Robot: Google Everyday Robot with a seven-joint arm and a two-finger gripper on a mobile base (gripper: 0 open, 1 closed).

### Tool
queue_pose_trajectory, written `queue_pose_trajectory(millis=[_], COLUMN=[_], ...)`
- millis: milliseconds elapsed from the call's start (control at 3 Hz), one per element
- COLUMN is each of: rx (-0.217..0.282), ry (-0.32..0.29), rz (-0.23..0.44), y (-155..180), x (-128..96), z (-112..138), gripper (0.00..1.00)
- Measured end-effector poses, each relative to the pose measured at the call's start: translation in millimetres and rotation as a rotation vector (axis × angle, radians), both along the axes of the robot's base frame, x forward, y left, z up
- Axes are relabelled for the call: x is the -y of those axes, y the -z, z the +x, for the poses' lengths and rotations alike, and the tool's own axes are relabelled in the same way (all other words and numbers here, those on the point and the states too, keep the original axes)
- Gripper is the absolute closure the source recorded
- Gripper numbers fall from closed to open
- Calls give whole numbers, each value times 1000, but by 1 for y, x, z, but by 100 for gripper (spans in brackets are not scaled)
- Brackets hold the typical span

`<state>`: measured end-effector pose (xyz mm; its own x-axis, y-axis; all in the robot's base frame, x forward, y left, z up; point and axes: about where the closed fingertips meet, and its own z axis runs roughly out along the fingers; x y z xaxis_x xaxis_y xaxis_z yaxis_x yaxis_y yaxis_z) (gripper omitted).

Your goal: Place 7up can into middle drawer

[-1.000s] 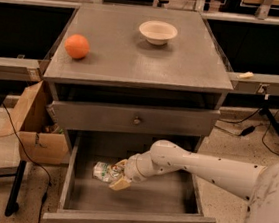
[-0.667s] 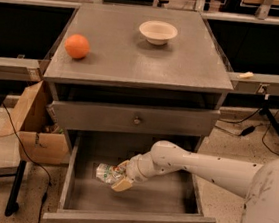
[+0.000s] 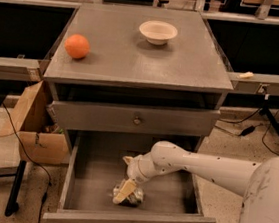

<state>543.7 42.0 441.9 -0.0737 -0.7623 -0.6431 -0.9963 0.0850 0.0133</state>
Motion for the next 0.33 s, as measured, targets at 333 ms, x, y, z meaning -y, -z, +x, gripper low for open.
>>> queue_pose_trajectory(millis=[333], rx=[0], ry=[0], rz=[0], y=[0], x=[0], z=[0], gripper=[0])
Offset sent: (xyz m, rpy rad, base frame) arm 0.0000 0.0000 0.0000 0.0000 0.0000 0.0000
